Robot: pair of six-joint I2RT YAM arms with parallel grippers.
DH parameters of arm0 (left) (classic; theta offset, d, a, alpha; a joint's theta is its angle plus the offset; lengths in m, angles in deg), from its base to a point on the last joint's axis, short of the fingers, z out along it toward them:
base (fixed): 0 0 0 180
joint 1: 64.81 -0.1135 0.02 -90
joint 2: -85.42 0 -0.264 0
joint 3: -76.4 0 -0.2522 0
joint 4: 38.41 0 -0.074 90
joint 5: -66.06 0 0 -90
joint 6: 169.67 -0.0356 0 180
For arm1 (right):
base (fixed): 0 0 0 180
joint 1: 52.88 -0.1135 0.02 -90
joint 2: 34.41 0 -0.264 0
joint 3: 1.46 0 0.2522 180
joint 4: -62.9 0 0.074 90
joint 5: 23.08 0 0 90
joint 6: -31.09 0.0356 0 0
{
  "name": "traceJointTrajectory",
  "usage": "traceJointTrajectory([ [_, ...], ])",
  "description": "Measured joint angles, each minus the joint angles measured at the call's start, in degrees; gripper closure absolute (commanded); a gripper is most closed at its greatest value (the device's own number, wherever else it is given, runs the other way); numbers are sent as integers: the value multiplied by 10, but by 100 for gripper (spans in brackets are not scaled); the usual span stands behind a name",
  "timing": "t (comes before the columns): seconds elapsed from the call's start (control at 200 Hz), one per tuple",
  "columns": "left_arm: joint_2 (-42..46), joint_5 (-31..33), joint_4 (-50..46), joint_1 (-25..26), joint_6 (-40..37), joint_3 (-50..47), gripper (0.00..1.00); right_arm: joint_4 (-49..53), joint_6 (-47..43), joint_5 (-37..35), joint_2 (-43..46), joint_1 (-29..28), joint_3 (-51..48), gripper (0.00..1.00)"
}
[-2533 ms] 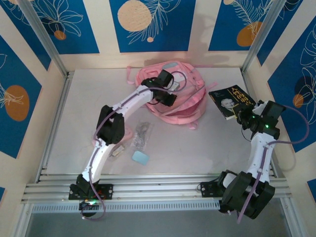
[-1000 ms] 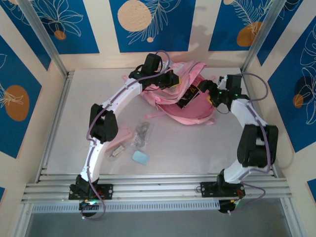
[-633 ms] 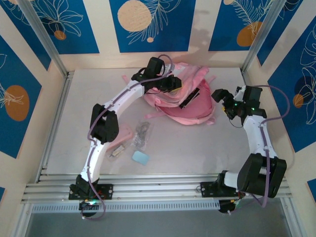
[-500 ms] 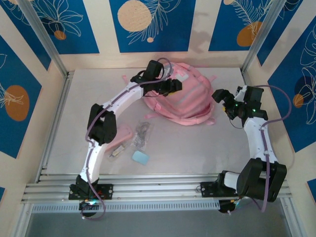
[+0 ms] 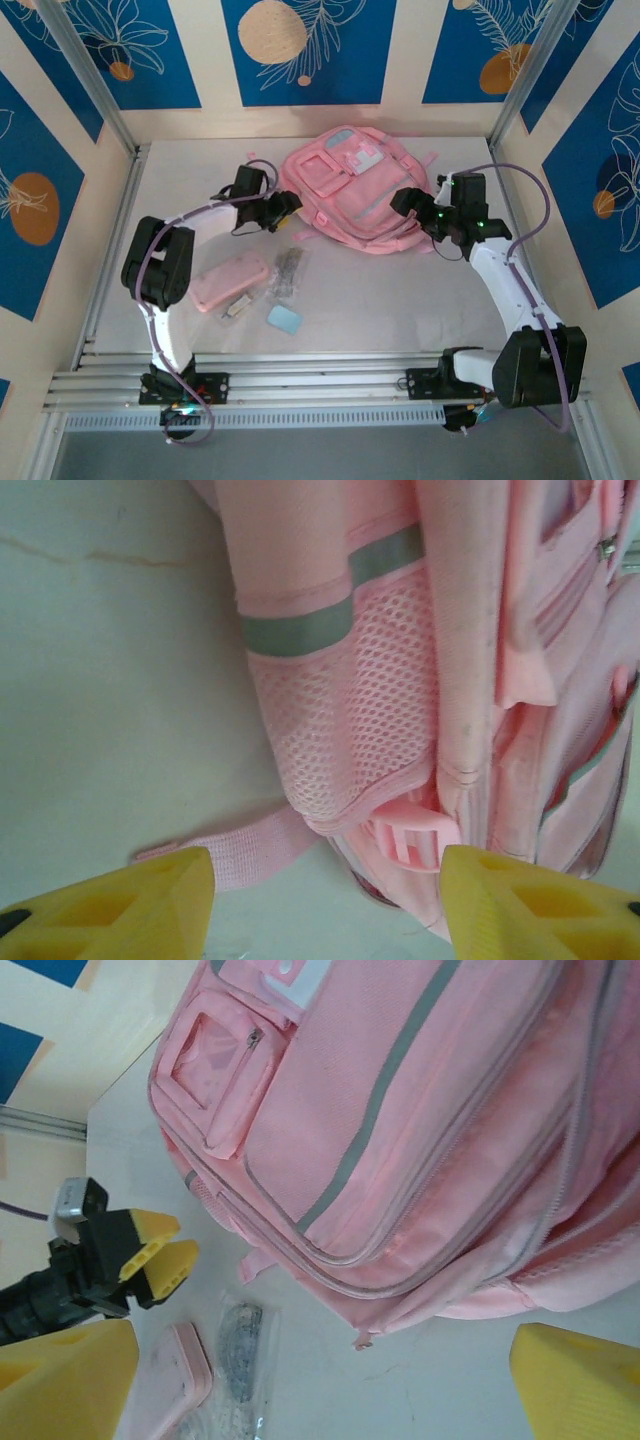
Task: Pack the student bag
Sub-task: Close the student bag at the top-center of the table, then zip the student bag at the top-center of the table.
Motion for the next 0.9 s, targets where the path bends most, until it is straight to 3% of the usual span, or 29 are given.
traceJointTrajectory([
  [0.15, -36, 17, 86, 10, 19, 1, 42, -27, 5, -10, 0, -35, -13, 9],
  [0.33, -102, 37, 133, 17, 30, 30, 51, -42, 6, -15, 0, -92, -17, 11],
  [0.38, -115, 39, 139, 21, 32, 38, 61, -45, 6, -17, 0, -106, -17, 12],
  [0.48, -124, 43, 151, 27, 40, 43, 100, -58, 5, -23, 0, -135, -20, 18],
  [0.72, -114, 39, 156, 34, 88, 50, 100, -136, -1, -38, -42, -222, -60, 43],
  [0.9, -64, 47, 130, 54, 117, 50, 100, -190, 2, -42, -127, -274, -60, 50],
])
